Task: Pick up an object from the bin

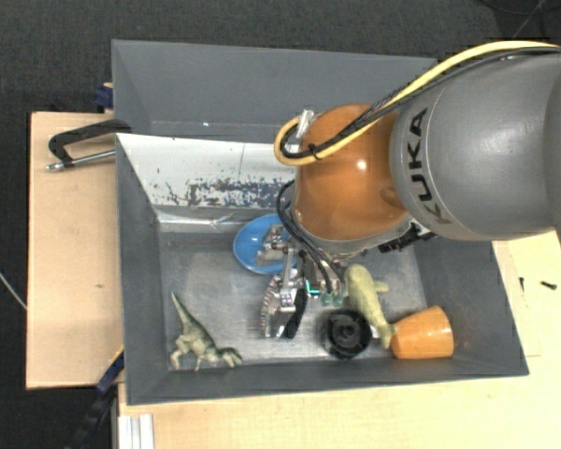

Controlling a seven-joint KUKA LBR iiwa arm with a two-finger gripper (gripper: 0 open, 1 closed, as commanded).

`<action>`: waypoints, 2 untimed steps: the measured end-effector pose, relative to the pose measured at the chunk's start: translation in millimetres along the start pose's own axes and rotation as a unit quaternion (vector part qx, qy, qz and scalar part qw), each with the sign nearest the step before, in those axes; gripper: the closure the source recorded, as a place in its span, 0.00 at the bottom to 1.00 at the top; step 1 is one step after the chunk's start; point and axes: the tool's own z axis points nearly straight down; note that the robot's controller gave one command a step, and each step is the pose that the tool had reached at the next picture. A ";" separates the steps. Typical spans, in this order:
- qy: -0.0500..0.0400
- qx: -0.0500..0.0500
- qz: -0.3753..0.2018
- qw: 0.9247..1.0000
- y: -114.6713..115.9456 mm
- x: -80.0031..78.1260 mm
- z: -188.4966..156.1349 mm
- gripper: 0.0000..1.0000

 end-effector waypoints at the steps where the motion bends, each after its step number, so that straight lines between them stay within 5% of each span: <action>1: -0.003 -0.003 0.035 0.999 -53.8 -42.9 87.0 0.00; 2: -0.010 -0.003 0.033 0.999 -53.1 -44.7 83.3 1.00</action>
Offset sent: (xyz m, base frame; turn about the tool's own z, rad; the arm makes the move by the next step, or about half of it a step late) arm 0.0404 -0.0558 -0.0883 0.0665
